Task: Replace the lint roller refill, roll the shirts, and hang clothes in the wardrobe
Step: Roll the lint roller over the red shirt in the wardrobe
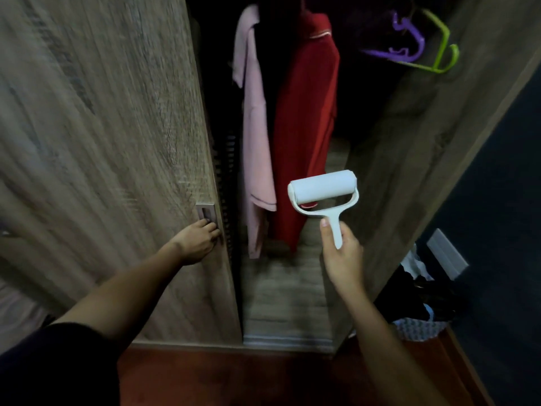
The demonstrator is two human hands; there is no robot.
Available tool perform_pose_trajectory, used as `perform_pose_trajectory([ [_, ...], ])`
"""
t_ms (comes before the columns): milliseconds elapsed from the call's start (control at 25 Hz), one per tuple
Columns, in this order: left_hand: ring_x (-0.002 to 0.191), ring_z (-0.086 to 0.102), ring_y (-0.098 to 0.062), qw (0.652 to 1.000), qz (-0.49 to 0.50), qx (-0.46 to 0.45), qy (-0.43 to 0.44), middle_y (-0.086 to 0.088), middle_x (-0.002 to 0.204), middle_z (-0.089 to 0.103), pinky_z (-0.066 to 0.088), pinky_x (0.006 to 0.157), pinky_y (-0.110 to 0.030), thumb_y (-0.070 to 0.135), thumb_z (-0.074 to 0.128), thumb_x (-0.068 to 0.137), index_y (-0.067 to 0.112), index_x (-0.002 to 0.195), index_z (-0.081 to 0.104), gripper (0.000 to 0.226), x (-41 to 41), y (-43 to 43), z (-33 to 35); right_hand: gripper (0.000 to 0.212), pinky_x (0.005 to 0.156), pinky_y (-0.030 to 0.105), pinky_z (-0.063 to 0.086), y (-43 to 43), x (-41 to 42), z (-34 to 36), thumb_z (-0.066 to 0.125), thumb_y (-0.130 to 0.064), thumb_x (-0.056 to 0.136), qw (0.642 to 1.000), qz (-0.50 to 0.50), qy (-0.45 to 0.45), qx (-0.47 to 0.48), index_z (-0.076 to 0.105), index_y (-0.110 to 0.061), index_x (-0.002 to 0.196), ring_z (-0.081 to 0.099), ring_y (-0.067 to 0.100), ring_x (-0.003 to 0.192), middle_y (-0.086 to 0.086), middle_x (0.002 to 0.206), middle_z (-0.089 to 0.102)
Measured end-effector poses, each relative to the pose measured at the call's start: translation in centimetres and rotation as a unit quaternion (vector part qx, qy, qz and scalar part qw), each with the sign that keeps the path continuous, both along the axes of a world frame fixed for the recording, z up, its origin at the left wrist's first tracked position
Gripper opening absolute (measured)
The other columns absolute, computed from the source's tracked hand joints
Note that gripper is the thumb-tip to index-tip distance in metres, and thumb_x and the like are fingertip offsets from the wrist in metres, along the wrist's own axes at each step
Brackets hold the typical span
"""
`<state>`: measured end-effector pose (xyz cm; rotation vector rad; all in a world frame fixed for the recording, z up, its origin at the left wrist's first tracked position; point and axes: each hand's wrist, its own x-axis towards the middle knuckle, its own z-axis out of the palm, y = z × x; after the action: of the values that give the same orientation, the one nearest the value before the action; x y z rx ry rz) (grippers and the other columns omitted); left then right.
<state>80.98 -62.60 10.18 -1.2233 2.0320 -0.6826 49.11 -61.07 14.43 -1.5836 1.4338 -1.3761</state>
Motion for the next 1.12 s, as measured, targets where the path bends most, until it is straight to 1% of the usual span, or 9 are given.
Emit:
perform_pose_trajectory([
  [120, 0.086, 0.060, -0.021, 1.000, 0.015, -0.012, 0.012, 0.000, 0.094, 0.066, 0.047, 0.085, -0.034, 0.022, 0.026, 0.083, 0.016, 0.087, 0.074, 0.049, 2.6, 1.4, 0.8, 0.023, 0.056, 0.017, 0.039, 0.8, 1.9, -0.1, 0.051, -0.036, 0.092, 1.000, 0.007, 0.004, 0.001, 0.058, -0.019, 0.077, 0.052, 0.002, 0.057, -0.005, 0.058, 0.055],
  [280, 0.121, 0.040, -0.032, 0.999, 0.041, 0.002, 0.014, -0.013, 0.133, 0.045, 0.024, 0.108, -0.041, 0.017, 0.023, 0.098, 0.003, 0.128, 0.048, 0.042, 5.4, 2.3, 0.4, 0.026, 0.052, 0.009, 0.037, 1.8, 4.0, -0.8, 0.049, -0.036, 0.092, 1.000, 0.009, 0.003, 0.003, 0.057, -0.017, 0.076, 0.052, -0.007, 0.056, -0.005, 0.059, 0.053],
  [640, 0.132, 0.035, -0.026, 0.990, 0.134, 0.020, 0.025, -0.009, 0.145, 0.038, 0.032, 0.106, -0.040, 0.024, 0.038, 0.095, 0.016, 0.134, 0.045, 0.040, 8.6, 2.5, 0.9, 0.031, 0.052, 0.010, 0.036, 1.5, 6.0, -0.2, 0.049, -0.037, 0.092, 1.000, 0.006, 0.001, -0.002, 0.059, -0.012, 0.077, 0.052, -0.006, 0.057, -0.003, 0.062, 0.055],
  [720, 0.124, 0.043, -0.026, 0.988, 0.136, 0.023, 0.064, -0.010, 0.136, 0.048, 0.042, 0.096, -0.038, 0.023, 0.039, 0.095, 0.015, 0.129, 0.049, 0.036, 7.4, 2.7, 1.7, 0.029, 0.052, 0.009, 0.036, 1.5, 6.2, 0.1, 0.050, -0.036, 0.092, 1.000, 0.010, 0.001, -0.004, 0.058, -0.014, 0.075, 0.052, -0.006, 0.057, -0.003, 0.061, 0.054],
  [800, 0.105, 0.058, -0.026, 0.982, 0.060, -0.028, 0.179, -0.010, 0.112, 0.061, 0.051, 0.074, -0.034, 0.024, 0.043, 0.093, 0.011, 0.116, 0.055, 0.029, 4.1, 2.5, 2.6, 0.031, 0.051, 0.011, 0.035, 1.5, 6.0, 0.2, 0.050, -0.036, 0.092, 1.000, -0.001, 0.002, -0.013, 0.053, -0.017, 0.068, 0.051, -0.004, 0.055, -0.003, 0.058, 0.052],
  [840, 0.089, 0.064, -0.026, 0.963, -0.011, -0.087, 0.253, -0.010, 0.096, 0.065, 0.051, 0.062, -0.031, 0.025, 0.046, 0.090, 0.011, 0.103, 0.059, 0.024, 2.0, 2.0, 3.3, 0.032, 0.051, 0.011, 0.035, 1.5, 5.6, 0.3, 0.049, -0.036, 0.092, 1.000, -0.014, -0.005, -0.016, 0.051, -0.019, 0.066, 0.050, -0.003, 0.055, -0.003, 0.058, 0.051],
  [920, 0.061, 0.065, -0.024, 0.881, -0.101, -0.208, 0.413, -0.006, 0.068, 0.065, 0.045, 0.046, -0.026, 0.028, 0.047, 0.085, 0.012, 0.079, 0.060, 0.022, -2.2, 0.6, 5.2, 0.031, 0.055, 0.016, 0.037, 1.2, 4.4, 0.5, 0.049, -0.037, 0.092, 0.998, -0.050, -0.022, -0.014, 0.051, -0.020, 0.066, 0.050, 0.000, 0.056, -0.004, 0.057, 0.051],
  [1000, 0.057, 0.064, -0.024, 0.774, -0.098, -0.261, 0.568, -0.007, 0.064, 0.066, 0.048, 0.047, -0.029, 0.028, 0.045, 0.086, 0.010, 0.079, 0.064, 0.026, -6.6, -1.3, 7.6, 0.032, 0.058, 0.027, 0.039, 0.9, 2.5, 0.8, 0.048, -0.038, 0.092, 0.996, -0.078, -0.030, -0.008, 0.050, -0.019, 0.067, 0.048, 0.005, 0.056, -0.004, 0.057, 0.049],
  [1120, 0.064, 0.064, -0.024, 0.664, -0.012, -0.227, 0.713, -0.006, 0.070, 0.068, 0.048, 0.060, -0.028, 0.028, 0.051, 0.088, 0.011, 0.096, 0.068, 0.025, -12.9, -4.3, 11.6, 0.035, 0.058, 0.031, 0.037, 0.1, -0.5, 1.6, 0.047, -0.039, 0.092, 0.994, -0.105, -0.028, -0.009, 0.048, -0.017, 0.065, 0.045, 0.005, 0.054, -0.005, 0.056, 0.046],
])
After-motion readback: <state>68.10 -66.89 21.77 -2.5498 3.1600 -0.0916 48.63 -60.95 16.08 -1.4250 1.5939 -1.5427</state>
